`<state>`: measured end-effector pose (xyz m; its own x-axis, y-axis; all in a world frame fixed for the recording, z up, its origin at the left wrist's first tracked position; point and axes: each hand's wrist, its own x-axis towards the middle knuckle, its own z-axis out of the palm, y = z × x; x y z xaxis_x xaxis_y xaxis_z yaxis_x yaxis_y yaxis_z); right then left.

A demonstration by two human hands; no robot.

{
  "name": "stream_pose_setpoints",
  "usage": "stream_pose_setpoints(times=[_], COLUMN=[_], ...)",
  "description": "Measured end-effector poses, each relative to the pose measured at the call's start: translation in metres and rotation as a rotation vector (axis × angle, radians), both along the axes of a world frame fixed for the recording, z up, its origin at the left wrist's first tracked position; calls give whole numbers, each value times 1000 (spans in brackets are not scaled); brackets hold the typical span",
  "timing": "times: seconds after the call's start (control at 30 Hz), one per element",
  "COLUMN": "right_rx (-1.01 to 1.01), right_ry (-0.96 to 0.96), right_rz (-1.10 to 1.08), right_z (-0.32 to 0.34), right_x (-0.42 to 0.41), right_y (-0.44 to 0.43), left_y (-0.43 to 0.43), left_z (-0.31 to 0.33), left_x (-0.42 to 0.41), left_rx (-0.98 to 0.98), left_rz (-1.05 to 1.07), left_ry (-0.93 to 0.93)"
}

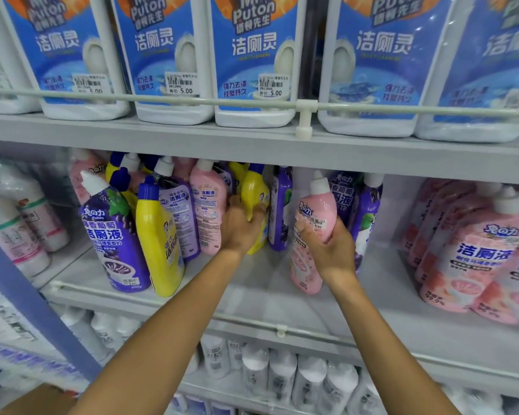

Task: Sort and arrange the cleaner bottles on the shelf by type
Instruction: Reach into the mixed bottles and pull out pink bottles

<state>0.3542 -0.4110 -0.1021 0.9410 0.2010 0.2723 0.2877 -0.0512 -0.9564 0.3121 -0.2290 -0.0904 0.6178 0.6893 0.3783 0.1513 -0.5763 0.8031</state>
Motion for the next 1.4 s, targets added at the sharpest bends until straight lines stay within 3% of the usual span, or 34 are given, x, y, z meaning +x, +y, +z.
stream_pose_setpoints(times=[0.17,0.23,0.4,0.57,0.97,1.17,1.27,1.4], right_rx=[4,14,34,8,-57,-120,-125,-98], right_ry=[-3,10,15,27,19,-11,-24,-18], right_rz=[-15,-24,-15,-2,-14,-45,-53,-59], right_z=[2,2,-2,-2,7,7,8,7], right_x=[-2,-3,-3,-6,-10,-14,-21,-28], right_y=[1,2,2,5,-4,-7,-10,-13], left_y=[10,19,32,28,26,3,-19,-38], left_z=[31,42,45,47,61,61,31,8], left_x=[-37,-38,-22,-13,-65,-90,-91,-92], left_rx=[114,149,209,234,260,-14,-155,-201], left_rz=[277,302,327,465,55,-322,-312,-253], left_ry=[-284,-317,-1,140,171,82,72,22])
